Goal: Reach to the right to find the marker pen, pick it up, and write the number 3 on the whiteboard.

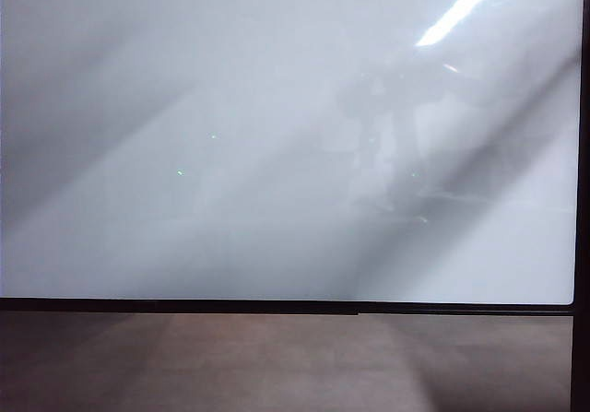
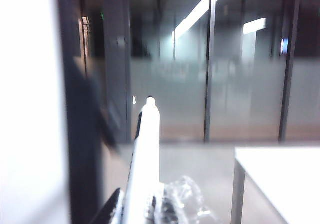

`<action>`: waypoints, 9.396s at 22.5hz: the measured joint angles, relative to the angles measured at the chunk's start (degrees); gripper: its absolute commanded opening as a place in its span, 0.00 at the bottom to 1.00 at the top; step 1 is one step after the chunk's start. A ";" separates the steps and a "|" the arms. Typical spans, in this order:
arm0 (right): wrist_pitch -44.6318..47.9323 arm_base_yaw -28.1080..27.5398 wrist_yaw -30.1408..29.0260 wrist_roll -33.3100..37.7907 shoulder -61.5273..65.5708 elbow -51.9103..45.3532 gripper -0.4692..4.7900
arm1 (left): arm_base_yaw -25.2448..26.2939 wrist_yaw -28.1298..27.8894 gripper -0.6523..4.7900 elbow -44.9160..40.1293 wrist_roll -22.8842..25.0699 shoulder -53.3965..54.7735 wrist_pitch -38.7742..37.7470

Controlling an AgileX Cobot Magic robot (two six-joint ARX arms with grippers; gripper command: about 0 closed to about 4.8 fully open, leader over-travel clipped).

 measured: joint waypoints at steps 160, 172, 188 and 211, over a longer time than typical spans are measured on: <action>2.38 57.33 24.28 -10.80 13.59 1.16 0.18 | 0.79 -2.78 0.11 0.00 3.80 -2.43 -3.48; 2.38 57.33 25.33 -10.80 13.59 1.20 0.18 | 0.79 -2.80 0.11 0.00 3.80 -2.43 -3.48; 2.38 57.44 27.06 -10.80 13.55 1.18 0.18 | 0.79 -2.80 0.11 0.00 3.80 -2.43 -3.45; 0.00 57.57 30.40 -10.80 11.87 1.03 0.17 | 0.79 -2.80 0.11 0.00 3.87 -2.43 -3.45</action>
